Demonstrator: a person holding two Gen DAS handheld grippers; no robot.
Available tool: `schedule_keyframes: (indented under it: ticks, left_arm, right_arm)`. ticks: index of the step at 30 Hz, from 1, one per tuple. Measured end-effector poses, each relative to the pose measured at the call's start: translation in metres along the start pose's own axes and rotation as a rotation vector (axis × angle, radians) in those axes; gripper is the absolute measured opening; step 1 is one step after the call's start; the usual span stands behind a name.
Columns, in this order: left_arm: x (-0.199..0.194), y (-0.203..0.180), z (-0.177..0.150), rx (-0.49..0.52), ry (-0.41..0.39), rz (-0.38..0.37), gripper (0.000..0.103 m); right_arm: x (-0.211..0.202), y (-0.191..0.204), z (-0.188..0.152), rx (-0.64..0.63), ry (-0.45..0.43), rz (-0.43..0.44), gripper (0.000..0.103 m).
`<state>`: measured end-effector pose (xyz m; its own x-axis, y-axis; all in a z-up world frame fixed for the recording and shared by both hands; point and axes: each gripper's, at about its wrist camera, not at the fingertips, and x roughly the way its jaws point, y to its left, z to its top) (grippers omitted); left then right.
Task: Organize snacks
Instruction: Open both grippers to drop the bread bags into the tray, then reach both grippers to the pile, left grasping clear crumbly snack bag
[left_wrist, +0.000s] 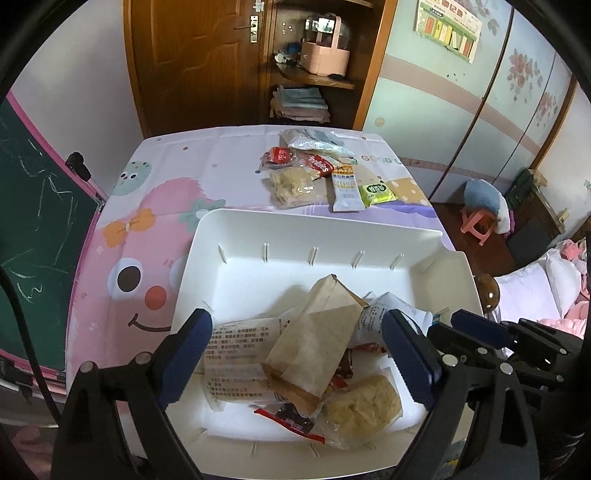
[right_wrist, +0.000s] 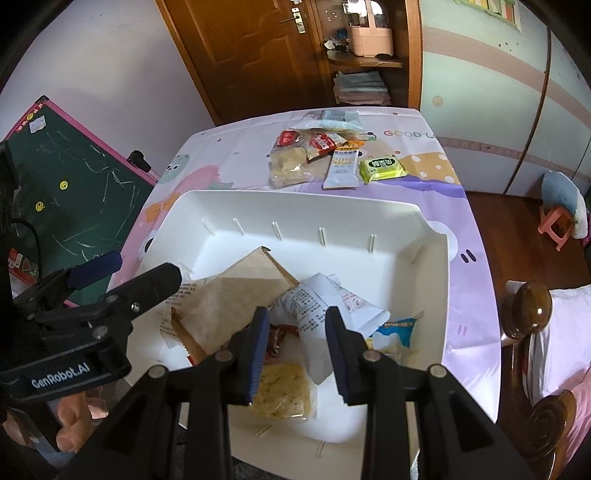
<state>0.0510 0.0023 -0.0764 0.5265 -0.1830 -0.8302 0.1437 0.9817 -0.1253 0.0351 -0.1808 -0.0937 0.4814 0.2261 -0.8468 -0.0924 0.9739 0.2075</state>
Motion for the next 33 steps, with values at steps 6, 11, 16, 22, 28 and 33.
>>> schedule_keyframes:
  ticks: [6, 11, 16, 22, 28, 33]
  left_arm:
    - [0.002, -0.003, 0.000, 0.012, 0.007, -0.001, 0.093]
    - [0.004, -0.004, -0.001, 0.012, 0.014, 0.004, 0.093]
    - [0.011, -0.002, 0.000, 0.009, 0.037, 0.017, 0.093]
    - [0.018, 0.001, 0.002, 0.007, 0.051, 0.019, 0.093]
    - [0.021, 0.003, 0.010, 0.018, 0.040, 0.036, 0.093]
    - [0.014, 0.004, 0.034, 0.036, 0.008, 0.060, 0.093]
  right_arm:
    - [0.001, -0.001, 0.000, 0.004, -0.001, 0.005, 0.033]
    - [0.002, -0.001, 0.000, 0.008, 0.003, 0.008, 0.033]
    - [0.005, -0.002, -0.001, 0.012, 0.006, 0.014, 0.034]
    - [0.010, -0.006, 0.003, 0.024, 0.011, 0.010, 0.035]
    - [0.011, -0.012, 0.012, 0.031, 0.004, 0.005, 0.035]
    - [0.005, -0.018, 0.035, 0.009, 0.002, 0.009, 0.037]
